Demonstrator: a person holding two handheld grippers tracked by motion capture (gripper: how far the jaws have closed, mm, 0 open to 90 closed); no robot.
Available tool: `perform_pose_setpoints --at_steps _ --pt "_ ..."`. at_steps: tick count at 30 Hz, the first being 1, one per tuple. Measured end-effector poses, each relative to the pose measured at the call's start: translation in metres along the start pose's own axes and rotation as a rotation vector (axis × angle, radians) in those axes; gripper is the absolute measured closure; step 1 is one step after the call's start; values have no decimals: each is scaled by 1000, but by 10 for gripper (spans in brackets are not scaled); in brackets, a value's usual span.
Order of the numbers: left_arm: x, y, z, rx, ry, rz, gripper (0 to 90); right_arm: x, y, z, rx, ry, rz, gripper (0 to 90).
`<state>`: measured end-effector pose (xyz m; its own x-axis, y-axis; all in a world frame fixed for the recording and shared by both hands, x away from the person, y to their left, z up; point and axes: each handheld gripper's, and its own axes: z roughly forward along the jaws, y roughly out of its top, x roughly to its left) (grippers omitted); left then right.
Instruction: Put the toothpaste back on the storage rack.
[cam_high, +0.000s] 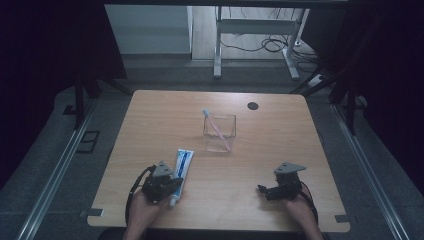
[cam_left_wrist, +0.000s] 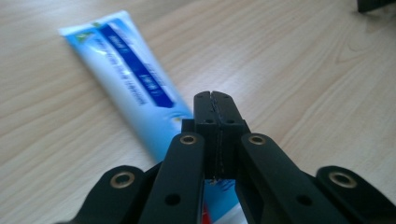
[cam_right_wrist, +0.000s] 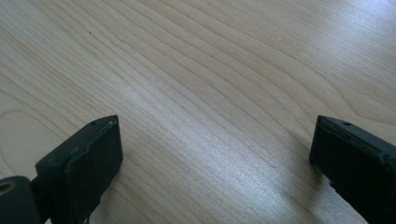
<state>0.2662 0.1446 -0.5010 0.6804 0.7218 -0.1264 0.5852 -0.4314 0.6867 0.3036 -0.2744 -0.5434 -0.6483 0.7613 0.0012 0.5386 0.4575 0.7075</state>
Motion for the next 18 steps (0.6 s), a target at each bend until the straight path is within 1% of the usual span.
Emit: perform_pose_setpoints --at_steps 4,5,7,13,18 --pt "-5 1 7 33 -6 6 897 0 0 0 0 0 0 24" --pt "-5 1 8 45 -7 13 897 0 0 0 0 0 0 24" --pt "-7 -1 11 64 -3 13 896 0 0 0 0 0 -1 24" --pt "-5 -1 11 73 -10 19 896 0 0 0 0 0 -2 24" --pt "0 -3 8 87 1 14 896 0 0 0 1 0 -2 24"
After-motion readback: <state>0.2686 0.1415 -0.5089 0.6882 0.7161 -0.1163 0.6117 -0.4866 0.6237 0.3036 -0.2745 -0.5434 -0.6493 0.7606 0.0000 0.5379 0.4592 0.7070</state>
